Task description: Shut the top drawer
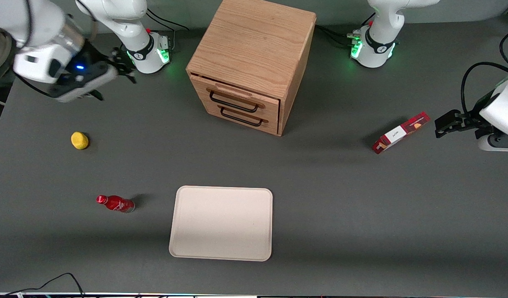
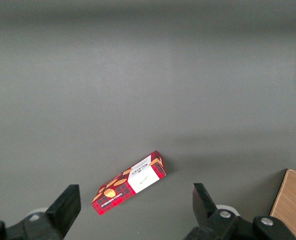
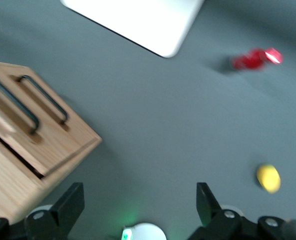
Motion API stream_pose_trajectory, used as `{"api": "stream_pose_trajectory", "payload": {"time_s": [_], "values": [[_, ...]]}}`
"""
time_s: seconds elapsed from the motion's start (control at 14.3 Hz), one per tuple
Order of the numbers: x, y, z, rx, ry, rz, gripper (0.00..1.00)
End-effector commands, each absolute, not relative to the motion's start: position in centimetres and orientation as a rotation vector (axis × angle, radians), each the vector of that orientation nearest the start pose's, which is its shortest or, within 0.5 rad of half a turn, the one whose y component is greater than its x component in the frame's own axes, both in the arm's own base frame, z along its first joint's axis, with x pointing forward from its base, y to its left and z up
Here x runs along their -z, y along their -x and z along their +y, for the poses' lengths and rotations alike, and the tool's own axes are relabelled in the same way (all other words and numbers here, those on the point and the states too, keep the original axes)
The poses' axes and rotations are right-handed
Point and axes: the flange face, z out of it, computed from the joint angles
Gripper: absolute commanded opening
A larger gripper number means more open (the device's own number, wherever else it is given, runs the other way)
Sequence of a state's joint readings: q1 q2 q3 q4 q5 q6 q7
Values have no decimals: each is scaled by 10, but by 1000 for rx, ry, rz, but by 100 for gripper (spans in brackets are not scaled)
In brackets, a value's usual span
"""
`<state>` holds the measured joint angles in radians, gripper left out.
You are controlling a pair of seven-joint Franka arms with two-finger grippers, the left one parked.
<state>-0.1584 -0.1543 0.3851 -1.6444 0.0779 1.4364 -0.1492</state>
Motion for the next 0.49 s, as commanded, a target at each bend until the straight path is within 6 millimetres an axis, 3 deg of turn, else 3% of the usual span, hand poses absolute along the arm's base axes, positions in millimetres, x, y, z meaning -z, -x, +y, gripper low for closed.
{"api": "stream_pose_trajectory", "payload": {"time_s": [0.0, 0.07, 0.21, 0.35, 0.42], "values": [[-671, -449, 86, -64, 3173, -371, 100], [-675, -445, 47, -56, 3164, -285, 100], [-675, -441, -5, -52, 3113, -226, 100], [-662, -433, -36, -64, 3100, -165, 100], [-655, -437, -41, -28, 3103, -139, 100]]}}
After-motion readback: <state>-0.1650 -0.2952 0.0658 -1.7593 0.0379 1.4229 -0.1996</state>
